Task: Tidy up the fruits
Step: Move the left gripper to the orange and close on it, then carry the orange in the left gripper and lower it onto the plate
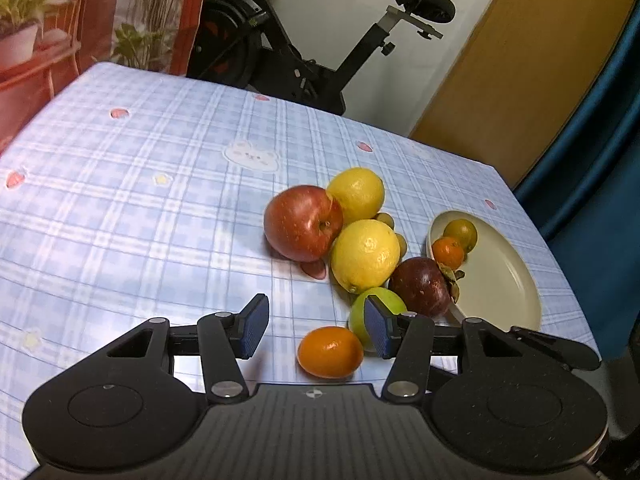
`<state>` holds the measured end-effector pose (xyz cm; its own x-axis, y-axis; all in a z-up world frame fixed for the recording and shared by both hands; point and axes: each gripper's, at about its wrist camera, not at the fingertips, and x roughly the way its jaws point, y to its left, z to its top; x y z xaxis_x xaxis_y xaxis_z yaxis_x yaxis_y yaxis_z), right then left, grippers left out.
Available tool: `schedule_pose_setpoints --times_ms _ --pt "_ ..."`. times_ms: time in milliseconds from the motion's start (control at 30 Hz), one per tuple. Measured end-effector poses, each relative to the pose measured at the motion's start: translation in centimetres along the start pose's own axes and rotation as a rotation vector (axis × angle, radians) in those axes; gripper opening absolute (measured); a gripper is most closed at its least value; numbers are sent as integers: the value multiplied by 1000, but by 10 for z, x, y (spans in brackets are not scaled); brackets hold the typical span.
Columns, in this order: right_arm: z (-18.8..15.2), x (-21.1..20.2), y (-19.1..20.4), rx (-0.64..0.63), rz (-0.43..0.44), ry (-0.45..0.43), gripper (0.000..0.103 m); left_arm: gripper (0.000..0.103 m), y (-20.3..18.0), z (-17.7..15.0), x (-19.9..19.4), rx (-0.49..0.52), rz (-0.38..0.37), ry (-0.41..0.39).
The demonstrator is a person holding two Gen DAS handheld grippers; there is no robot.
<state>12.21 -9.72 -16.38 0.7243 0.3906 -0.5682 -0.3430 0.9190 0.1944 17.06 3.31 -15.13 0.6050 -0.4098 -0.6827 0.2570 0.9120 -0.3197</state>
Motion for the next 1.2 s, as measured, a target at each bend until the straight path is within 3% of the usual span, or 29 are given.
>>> schedule_pose_setpoints --times_ms 300,433,600,733,1200 --pt "-6 6 1 -7 13 37 43 53 2 -4 18 1 -15 15" --pt "-6 7 3 -11 21 46 43 44 6 -5 21 -18 -34 30" --pt "-8 8 4 -11 32 56 43 44 6 -10 25 -24 -61 66" --pt "-9 9 7 -16 47 66 43 44 1 -14 27 21 -60 93" --pt "-13 15 15 -52 81 107 43 43 -21 -29 25 96 -166 152"
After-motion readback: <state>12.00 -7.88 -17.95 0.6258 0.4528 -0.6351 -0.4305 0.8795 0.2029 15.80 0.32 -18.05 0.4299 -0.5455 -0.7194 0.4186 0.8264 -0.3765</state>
